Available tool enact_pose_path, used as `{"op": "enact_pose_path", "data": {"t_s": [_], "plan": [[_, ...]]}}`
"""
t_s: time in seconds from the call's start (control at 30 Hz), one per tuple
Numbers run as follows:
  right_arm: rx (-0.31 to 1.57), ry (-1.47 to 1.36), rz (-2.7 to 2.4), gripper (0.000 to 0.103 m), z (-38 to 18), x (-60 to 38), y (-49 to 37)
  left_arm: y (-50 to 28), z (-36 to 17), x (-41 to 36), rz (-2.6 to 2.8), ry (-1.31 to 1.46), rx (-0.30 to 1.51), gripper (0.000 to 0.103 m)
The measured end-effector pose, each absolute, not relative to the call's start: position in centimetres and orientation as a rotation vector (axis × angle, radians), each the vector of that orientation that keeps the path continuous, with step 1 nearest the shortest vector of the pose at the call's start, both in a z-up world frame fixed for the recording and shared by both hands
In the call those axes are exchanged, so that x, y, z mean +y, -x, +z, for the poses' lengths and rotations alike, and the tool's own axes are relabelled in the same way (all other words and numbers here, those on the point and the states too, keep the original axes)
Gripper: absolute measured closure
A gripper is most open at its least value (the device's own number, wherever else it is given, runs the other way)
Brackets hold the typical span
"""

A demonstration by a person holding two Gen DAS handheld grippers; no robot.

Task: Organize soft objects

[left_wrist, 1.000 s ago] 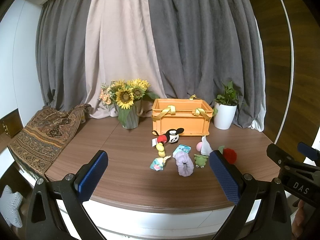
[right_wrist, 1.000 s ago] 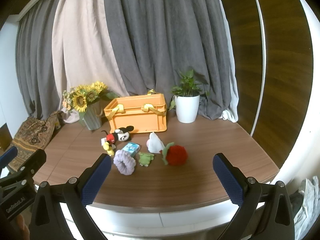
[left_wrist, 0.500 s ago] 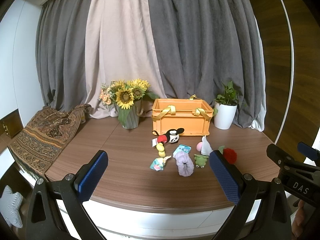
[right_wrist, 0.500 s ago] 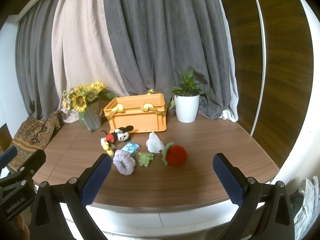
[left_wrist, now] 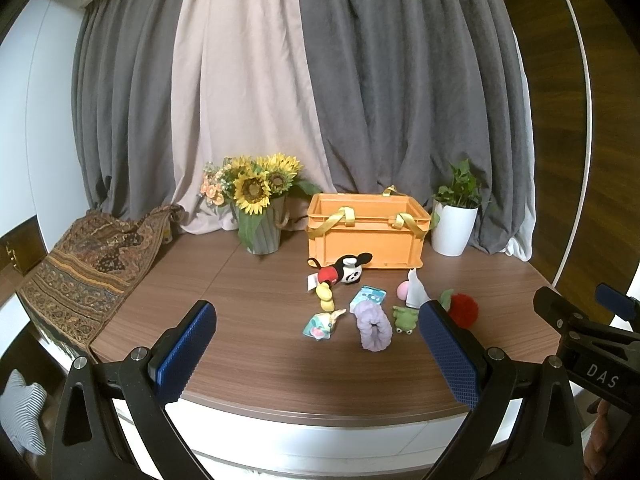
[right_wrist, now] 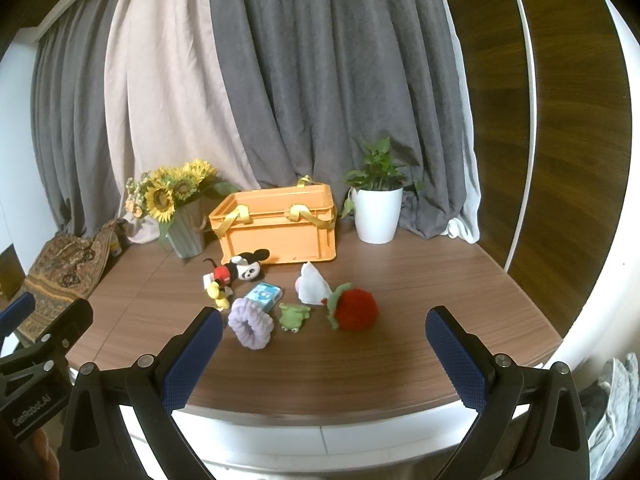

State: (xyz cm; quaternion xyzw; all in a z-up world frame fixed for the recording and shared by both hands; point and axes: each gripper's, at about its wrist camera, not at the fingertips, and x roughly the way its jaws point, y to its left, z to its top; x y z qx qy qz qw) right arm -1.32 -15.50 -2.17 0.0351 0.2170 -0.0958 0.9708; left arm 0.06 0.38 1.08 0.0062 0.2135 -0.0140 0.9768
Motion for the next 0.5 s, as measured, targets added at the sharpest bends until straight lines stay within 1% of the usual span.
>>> {"op": "enact_pose_path", "data": {"t_s": [0.5], "plan": [[0.531, -0.082, -0.16, 0.0, -5.2, -14.2, -4.1, -5.2, -2.4, 1.9, -0.032, -0.05, 0.524, 0.0]]}}
